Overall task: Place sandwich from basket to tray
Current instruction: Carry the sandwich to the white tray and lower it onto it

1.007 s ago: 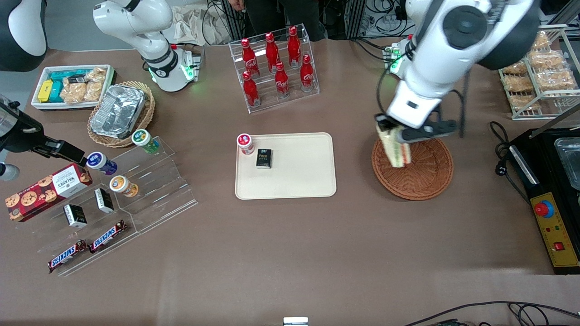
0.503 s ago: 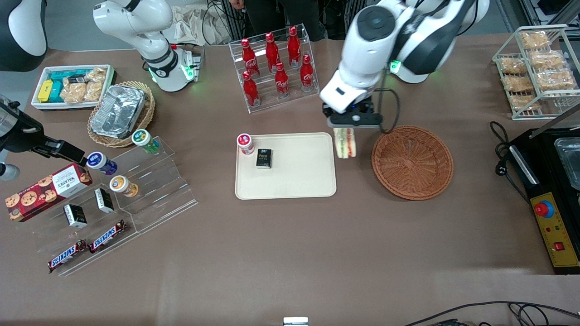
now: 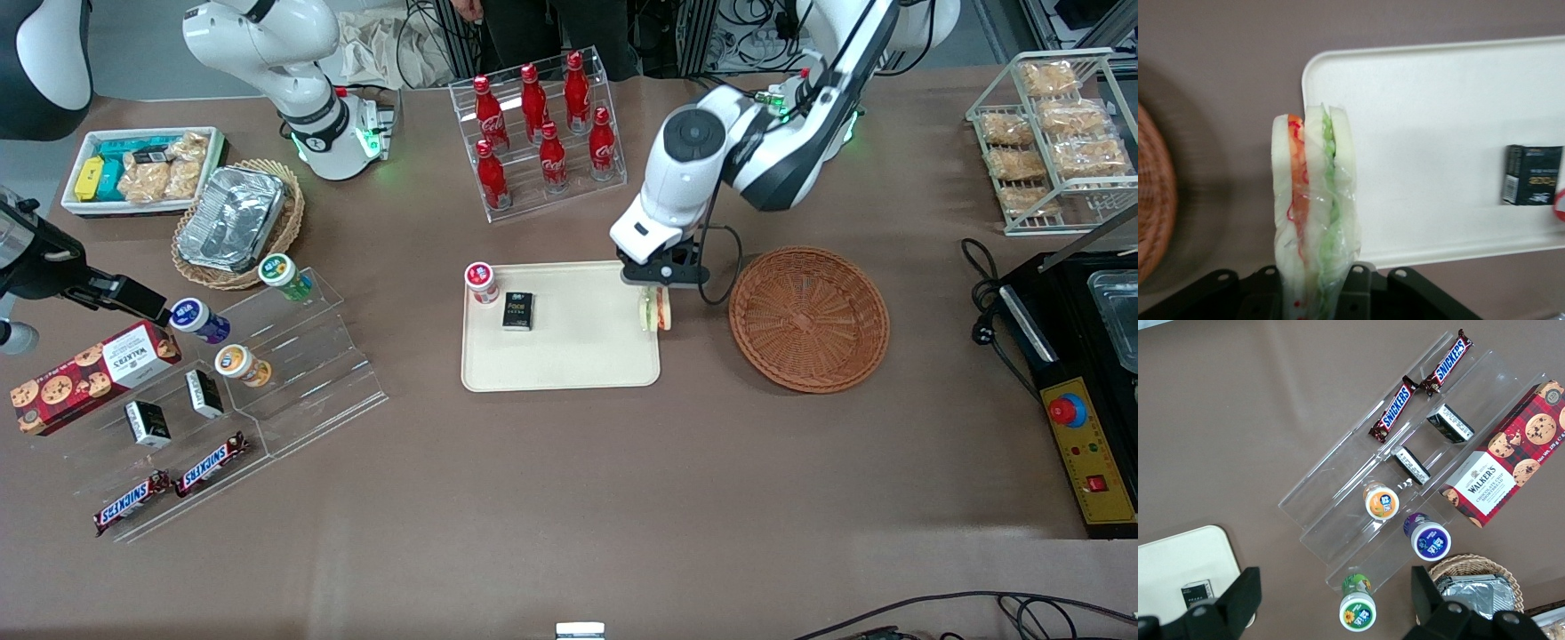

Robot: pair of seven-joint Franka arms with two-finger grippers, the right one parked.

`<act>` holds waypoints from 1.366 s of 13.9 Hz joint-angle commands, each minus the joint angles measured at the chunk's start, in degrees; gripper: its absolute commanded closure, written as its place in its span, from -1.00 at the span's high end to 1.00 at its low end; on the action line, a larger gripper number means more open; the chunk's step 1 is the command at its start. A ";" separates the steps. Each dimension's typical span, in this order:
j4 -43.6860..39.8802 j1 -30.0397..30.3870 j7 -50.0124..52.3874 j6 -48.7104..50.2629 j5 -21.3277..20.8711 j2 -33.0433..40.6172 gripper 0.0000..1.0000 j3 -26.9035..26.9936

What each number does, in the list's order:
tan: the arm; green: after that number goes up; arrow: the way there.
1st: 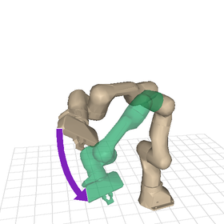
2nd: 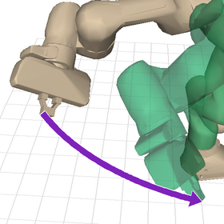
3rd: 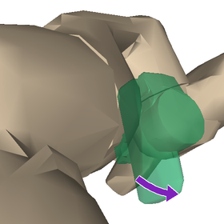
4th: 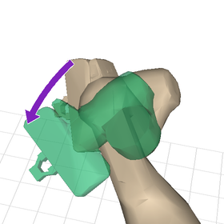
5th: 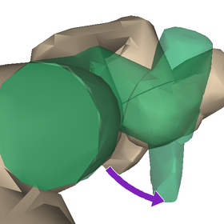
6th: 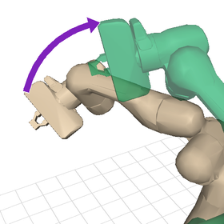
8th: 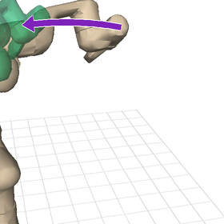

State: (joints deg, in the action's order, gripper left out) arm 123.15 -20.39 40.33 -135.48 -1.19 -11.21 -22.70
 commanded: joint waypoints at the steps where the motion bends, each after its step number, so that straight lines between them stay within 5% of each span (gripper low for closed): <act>1: -0.01 -1.05 0.63 -5.91 -1.10 -5.64 -1.00 0.64; 5: -0.10 -2.36 1.50 -13.40 -3.81 -12.34 -1.00 0.91; 9: -0.27 -8.51 2.12 -17.54 -3.82 -14.54 -1.00 7.39; 10: -0.27 -8.78 1.86 -17.54 -3.91 -14.45 0.15 7.93; 11: -0.36 -8.87 1.85 -17.54 -3.91 -14.37 0.99 7.94; 16: -2.20 -6.86 1.85 -14.74 -3.47 -9.72 1.00 7.85; 19: -5.63 -4.58 1.15 -0.73 -3.64 -1.83 1.00 7.94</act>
State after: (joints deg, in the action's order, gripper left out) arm 118.47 -26.77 40.95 -145.23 -3.66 -20.00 -14.68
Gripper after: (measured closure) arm 0.000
